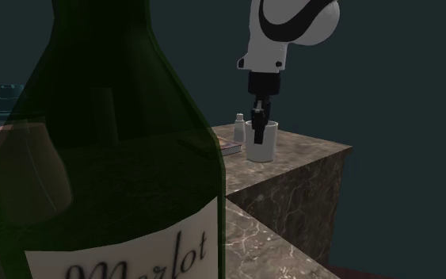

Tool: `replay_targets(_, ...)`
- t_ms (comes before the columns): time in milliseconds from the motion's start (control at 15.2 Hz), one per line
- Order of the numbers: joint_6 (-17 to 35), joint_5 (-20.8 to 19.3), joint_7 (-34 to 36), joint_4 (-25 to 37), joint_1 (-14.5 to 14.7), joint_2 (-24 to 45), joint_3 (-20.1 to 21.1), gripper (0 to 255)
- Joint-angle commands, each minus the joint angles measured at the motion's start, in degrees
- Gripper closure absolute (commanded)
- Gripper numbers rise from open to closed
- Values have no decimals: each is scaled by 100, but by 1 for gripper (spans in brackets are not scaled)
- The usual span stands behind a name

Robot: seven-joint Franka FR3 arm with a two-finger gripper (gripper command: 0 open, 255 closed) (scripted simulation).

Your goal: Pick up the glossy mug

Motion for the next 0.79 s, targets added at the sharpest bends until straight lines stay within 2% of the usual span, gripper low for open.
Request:
replay_targets(0,-165,-3,6,120,2,-47,28,255)
replay_targets(594,-864,27,-8,743,27,-126,116,255)
replay_targets(726,-876,28,-9,754,27,-127,118,255)
